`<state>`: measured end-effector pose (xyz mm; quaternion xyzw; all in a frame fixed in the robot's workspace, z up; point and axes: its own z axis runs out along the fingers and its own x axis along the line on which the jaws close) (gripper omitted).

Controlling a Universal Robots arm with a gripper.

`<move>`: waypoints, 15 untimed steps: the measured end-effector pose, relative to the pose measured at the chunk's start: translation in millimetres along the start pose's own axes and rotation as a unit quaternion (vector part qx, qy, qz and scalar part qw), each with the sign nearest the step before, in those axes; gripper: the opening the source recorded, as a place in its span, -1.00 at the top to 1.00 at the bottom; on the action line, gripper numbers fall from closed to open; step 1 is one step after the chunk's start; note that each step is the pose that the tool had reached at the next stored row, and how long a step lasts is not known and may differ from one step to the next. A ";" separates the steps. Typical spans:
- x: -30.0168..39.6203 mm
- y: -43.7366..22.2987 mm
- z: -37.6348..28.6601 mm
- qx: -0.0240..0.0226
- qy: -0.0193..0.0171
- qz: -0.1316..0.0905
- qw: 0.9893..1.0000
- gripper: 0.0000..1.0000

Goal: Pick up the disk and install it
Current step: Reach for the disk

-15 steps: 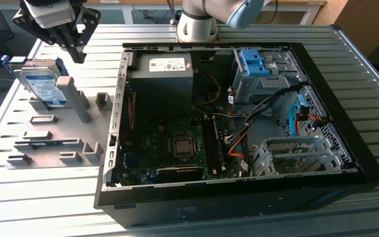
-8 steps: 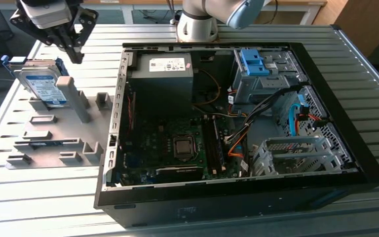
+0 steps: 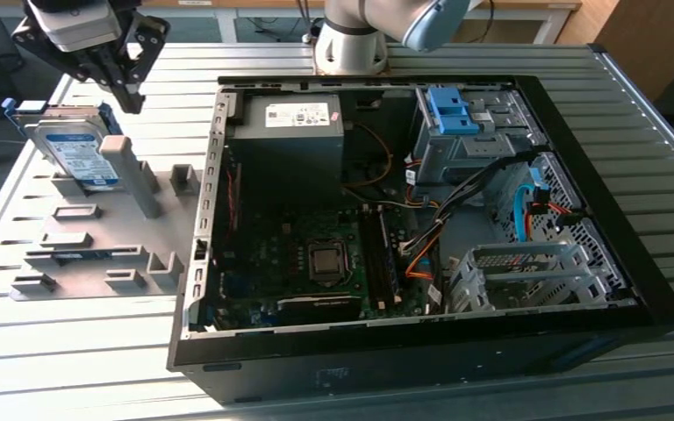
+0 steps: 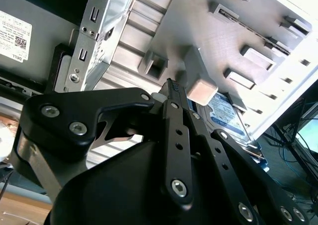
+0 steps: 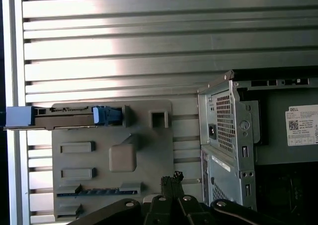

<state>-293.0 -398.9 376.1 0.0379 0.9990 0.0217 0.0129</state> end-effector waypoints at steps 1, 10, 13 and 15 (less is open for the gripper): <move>0.9 -0.1 0.1 0.000 0.000 0.000 1.000 0.79; 4.4 -0.4 0.4 0.000 0.000 0.000 1.000 0.79; 5.1 -0.4 0.6 0.000 0.000 0.000 1.000 0.79; 6.1 -0.5 0.7 0.000 0.000 0.000 1.000 0.79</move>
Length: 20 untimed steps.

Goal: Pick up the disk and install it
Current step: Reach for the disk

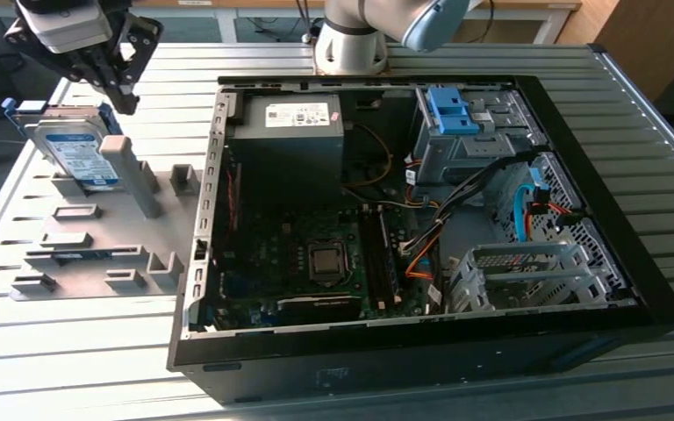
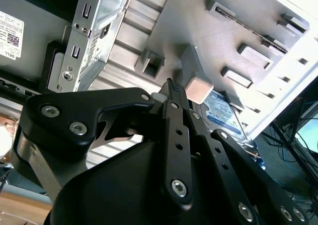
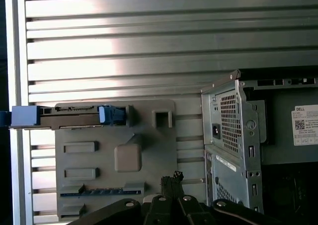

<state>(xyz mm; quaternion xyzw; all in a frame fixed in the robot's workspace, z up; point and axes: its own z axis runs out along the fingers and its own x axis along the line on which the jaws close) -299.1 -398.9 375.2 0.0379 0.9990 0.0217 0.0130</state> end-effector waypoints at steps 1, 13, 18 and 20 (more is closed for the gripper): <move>0.4 0.0 0.0 0.000 0.000 0.000 1.000 0.79; 19.2 0.9 0.8 0.000 0.000 0.000 1.000 0.79; 30.2 3.8 1.5 0.000 0.000 0.000 1.000 0.79; 35.5 5.8 1.9 0.000 0.000 0.000 1.000 0.79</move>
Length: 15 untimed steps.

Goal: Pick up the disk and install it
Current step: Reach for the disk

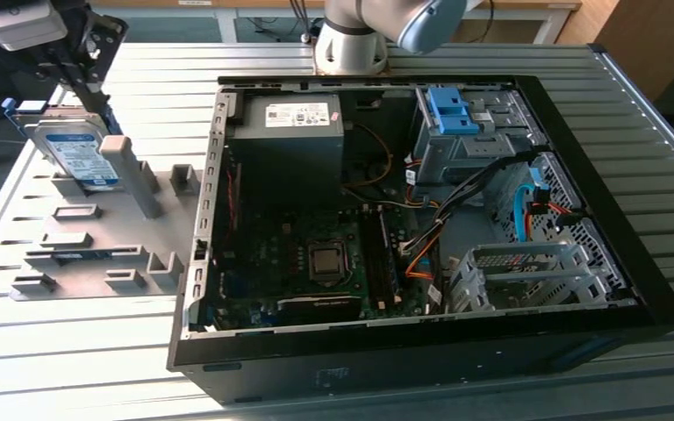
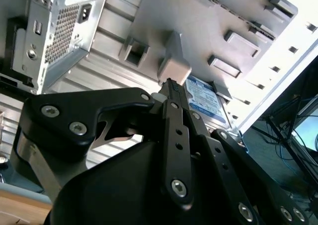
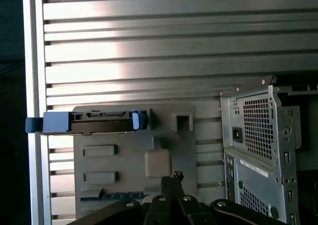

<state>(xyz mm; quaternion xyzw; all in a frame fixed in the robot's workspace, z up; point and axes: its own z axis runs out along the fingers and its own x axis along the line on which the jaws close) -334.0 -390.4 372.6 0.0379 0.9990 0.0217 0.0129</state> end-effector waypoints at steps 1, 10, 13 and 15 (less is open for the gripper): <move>2.7 1.6 0.3 0.000 0.000 0.000 1.000 0.79; 20.8 14.1 4.9 0.001 0.010 0.001 1.000 0.79; 34.3 16.6 5.6 0.001 0.010 0.001 1.000 0.79; 43.4 17.4 6.2 0.001 0.010 0.001 1.000 0.79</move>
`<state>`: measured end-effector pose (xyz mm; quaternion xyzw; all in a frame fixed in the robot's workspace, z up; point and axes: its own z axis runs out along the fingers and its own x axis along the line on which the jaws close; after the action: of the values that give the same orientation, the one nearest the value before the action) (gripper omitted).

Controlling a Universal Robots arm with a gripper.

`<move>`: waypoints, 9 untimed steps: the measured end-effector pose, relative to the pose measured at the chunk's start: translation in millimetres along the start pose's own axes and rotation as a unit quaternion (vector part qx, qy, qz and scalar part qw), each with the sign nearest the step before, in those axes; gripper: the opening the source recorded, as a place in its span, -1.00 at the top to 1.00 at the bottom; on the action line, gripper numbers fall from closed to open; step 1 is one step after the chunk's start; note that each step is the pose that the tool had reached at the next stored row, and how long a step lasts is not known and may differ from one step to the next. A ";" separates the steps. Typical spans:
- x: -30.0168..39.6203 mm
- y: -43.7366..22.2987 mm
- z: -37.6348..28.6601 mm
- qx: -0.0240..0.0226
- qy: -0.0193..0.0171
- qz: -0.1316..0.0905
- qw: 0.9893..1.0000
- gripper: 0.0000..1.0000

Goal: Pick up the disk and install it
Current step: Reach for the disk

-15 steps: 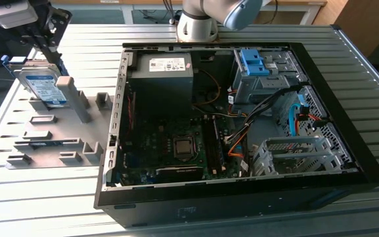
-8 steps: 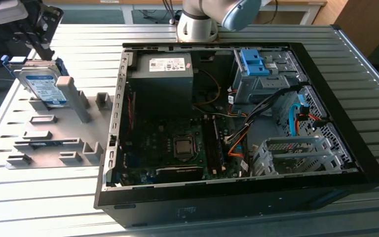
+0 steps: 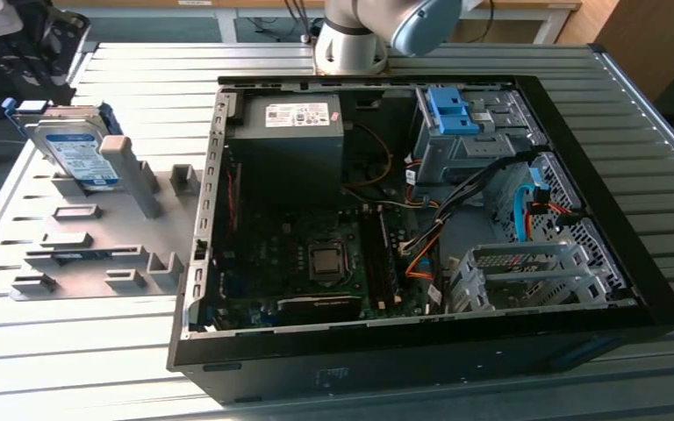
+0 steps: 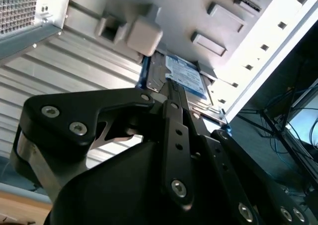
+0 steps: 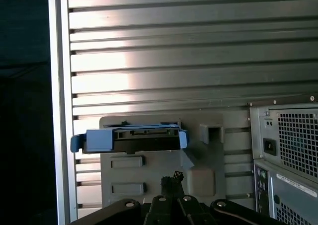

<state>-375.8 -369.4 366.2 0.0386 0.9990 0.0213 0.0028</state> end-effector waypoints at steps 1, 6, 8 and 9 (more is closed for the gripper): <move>4.5 0.5 0.4 0.000 0.000 0.000 1.000 0.79; 21.2 5.7 2.9 0.000 0.000 0.000 1.000 0.79; 27.0 8.7 4.5 0.000 0.001 0.000 1.000 0.79; 30.1 10.2 5.5 0.000 0.001 0.000 1.000 0.79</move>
<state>-405.1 -356.7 361.0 0.0387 0.9990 0.0213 0.0021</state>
